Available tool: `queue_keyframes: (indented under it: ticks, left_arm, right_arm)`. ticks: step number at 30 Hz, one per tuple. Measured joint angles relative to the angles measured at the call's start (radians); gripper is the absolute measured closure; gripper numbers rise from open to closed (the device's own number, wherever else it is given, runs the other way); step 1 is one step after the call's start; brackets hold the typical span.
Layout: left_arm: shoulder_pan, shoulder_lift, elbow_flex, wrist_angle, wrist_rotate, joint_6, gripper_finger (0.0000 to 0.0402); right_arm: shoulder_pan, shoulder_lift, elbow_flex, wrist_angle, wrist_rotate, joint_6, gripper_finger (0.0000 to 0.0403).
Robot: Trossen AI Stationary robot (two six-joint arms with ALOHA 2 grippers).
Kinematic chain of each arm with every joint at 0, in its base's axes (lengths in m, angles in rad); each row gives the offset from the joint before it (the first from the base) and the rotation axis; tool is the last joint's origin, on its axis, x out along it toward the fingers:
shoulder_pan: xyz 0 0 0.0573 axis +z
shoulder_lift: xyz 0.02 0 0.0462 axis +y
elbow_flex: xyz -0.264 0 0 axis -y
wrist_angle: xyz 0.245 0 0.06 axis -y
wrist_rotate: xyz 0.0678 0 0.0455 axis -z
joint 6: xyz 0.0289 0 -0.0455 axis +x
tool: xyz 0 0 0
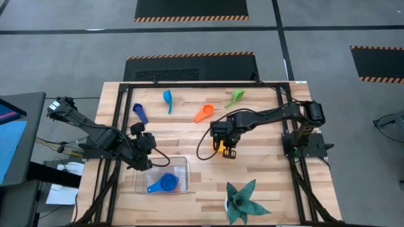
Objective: Nest measuring cups in basket
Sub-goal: Stack the yellow measuring cup on top of the blue measuring cup in the transparent bin
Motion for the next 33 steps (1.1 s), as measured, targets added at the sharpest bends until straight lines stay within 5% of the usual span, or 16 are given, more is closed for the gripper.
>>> queue_keyframes:
  ticks: [5, 17, 25, 33]
  left_arm:
    - [0.000, 0.000, 0.000, 0.000, 0.000, -0.014, 0.0401]
    - [0.000, 0.000, 0.000, 0.000, 0.004, -0.025, 0.0401]
    - [0.000, 0.000, 0.000, 0.000, -0.015, -0.018, 0.0402]
    - [0.000, 0.000, 0.000, 0.000, -0.015, -0.019, 0.0401]
  right_arm:
    - [-0.003, 0.000, -0.011, -0.090, 0.139, 0.015, 0.0398]
    - [0.066, 0.000, -0.106, 0.010, 0.070, 0.091, 0.0395]
    - [0.099, 0.000, -0.098, 0.203, -0.117, 0.090, 0.0393]
    - [0.111, 0.000, -0.049, -0.040, 0.240, 0.166, 0.0398]
